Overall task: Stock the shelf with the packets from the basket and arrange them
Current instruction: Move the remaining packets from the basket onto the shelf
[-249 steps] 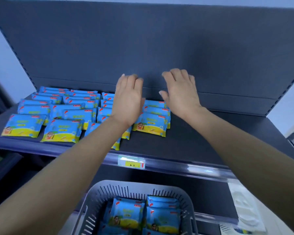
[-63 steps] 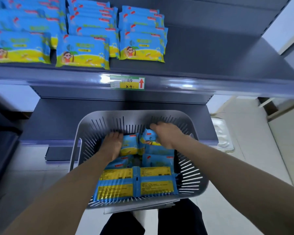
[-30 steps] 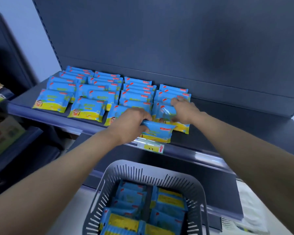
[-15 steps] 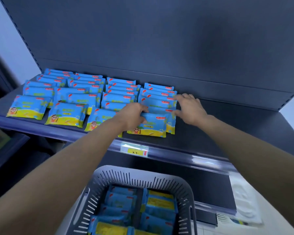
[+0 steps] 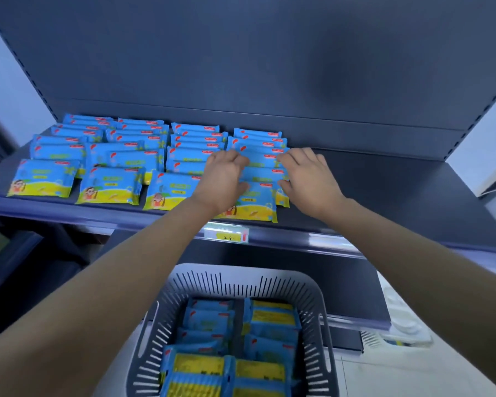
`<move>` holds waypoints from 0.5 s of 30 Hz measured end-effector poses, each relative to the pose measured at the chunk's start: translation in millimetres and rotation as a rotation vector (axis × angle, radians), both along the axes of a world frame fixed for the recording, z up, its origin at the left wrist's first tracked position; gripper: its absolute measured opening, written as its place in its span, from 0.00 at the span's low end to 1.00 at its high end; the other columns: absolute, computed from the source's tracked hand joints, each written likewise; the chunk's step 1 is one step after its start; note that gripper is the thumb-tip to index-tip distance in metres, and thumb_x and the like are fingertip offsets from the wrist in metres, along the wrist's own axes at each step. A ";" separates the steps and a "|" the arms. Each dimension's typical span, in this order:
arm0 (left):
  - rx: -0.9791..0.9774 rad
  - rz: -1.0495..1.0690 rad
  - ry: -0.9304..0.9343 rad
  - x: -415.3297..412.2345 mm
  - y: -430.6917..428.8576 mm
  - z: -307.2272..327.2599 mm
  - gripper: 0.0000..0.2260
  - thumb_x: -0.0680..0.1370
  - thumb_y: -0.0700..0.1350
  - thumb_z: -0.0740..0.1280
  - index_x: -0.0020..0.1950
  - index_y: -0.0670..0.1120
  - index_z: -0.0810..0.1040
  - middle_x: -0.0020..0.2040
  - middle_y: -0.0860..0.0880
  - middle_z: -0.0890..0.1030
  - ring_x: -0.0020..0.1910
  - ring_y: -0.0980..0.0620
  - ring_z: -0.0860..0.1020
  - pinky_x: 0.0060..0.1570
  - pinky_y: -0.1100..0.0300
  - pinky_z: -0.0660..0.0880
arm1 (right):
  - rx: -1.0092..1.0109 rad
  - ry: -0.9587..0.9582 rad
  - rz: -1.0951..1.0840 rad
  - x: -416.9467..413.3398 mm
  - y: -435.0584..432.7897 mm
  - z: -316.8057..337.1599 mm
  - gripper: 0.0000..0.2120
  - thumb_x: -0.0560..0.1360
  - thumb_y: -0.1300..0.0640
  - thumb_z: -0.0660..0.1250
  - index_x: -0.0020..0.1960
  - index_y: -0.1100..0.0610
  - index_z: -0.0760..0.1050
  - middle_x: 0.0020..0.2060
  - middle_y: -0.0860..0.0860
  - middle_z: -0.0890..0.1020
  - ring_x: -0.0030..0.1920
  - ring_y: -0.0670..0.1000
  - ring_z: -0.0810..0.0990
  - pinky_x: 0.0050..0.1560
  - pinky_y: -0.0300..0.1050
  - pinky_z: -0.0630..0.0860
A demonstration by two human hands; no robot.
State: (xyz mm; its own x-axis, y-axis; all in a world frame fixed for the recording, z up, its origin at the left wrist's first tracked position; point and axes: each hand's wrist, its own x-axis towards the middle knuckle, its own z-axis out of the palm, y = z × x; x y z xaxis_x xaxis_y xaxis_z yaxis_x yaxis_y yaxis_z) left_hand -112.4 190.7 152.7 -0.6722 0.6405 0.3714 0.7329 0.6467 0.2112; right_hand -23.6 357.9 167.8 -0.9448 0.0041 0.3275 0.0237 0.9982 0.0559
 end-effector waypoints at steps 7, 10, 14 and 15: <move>0.271 -0.217 0.200 52.1 -38.5 -19.8 0.20 0.70 0.47 0.68 0.58 0.40 0.75 0.55 0.41 0.78 0.56 0.45 0.70 0.59 0.55 0.61 | 0.032 0.216 0.043 43.4 -35.5 -21.1 0.20 0.65 0.56 0.68 0.55 0.61 0.76 0.52 0.57 0.80 0.53 0.59 0.78 0.49 0.49 0.73; 0.237 -0.267 0.173 77.0 -57.6 -50.7 0.19 0.70 0.47 0.69 0.58 0.39 0.76 0.54 0.40 0.78 0.56 0.48 0.68 0.58 0.55 0.62 | -0.010 0.188 0.087 67.4 -49.5 -52.1 0.20 0.66 0.58 0.71 0.56 0.61 0.75 0.53 0.57 0.79 0.54 0.59 0.77 0.51 0.50 0.72; -0.005 -0.316 0.049 96.2 -84.4 -112.5 0.19 0.70 0.47 0.71 0.58 0.40 0.77 0.54 0.40 0.79 0.55 0.45 0.72 0.59 0.53 0.66 | -0.057 -0.059 0.119 98.3 -62.0 -111.8 0.22 0.64 0.59 0.77 0.56 0.62 0.77 0.52 0.57 0.80 0.52 0.59 0.80 0.50 0.50 0.76; -0.060 -0.318 0.005 98.8 -89.8 -124.8 0.21 0.68 0.45 0.75 0.57 0.39 0.77 0.54 0.40 0.79 0.54 0.42 0.76 0.57 0.52 0.70 | -0.078 -0.133 0.121 104.2 -64.0 -126.5 0.22 0.63 0.60 0.77 0.56 0.61 0.77 0.52 0.58 0.80 0.51 0.59 0.81 0.49 0.51 0.77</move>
